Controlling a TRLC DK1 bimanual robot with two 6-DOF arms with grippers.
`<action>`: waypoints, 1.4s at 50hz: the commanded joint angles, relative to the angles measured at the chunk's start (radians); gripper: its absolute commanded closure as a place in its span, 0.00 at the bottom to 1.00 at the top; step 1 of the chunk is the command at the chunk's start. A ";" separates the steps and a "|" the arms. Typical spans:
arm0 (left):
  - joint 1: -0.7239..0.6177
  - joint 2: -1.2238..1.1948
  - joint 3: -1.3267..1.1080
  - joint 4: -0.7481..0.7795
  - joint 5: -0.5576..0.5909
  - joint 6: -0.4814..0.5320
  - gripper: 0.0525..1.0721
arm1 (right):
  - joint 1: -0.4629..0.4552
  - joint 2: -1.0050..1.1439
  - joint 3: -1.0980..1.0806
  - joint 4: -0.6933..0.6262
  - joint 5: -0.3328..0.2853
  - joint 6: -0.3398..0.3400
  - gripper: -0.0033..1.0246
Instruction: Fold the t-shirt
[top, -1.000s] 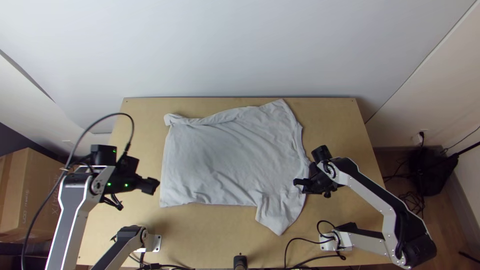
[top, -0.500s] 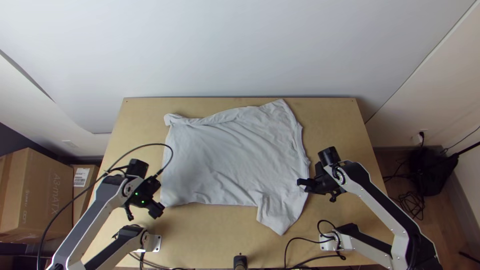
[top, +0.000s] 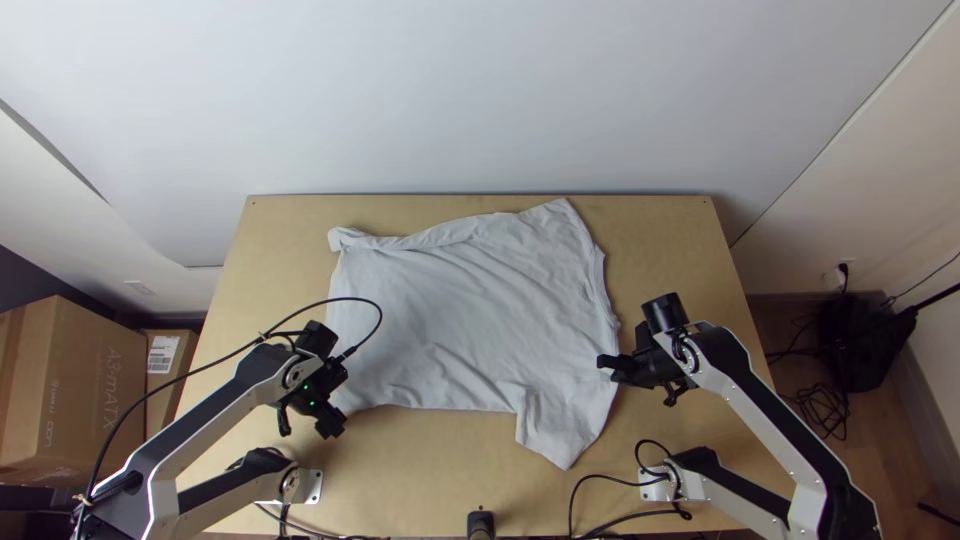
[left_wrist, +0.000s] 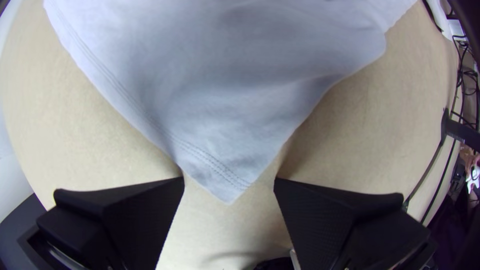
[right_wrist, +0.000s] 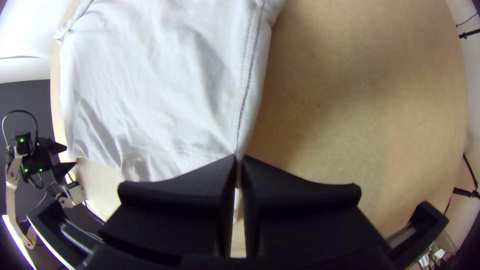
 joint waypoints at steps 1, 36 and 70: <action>-0.024 0.039 -0.004 0.043 -0.004 -0.020 0.36 | 0.008 -0.025 0.004 -0.024 0.002 0.022 0.97; 0.290 -0.114 0.157 0.141 0.024 -0.092 0.97 | -0.163 -0.100 0.067 0.002 0.011 -0.165 0.98; 0.378 0.139 1.038 -0.045 0.016 -0.349 0.97 | -0.034 0.216 0.882 0.043 0.195 -0.258 0.97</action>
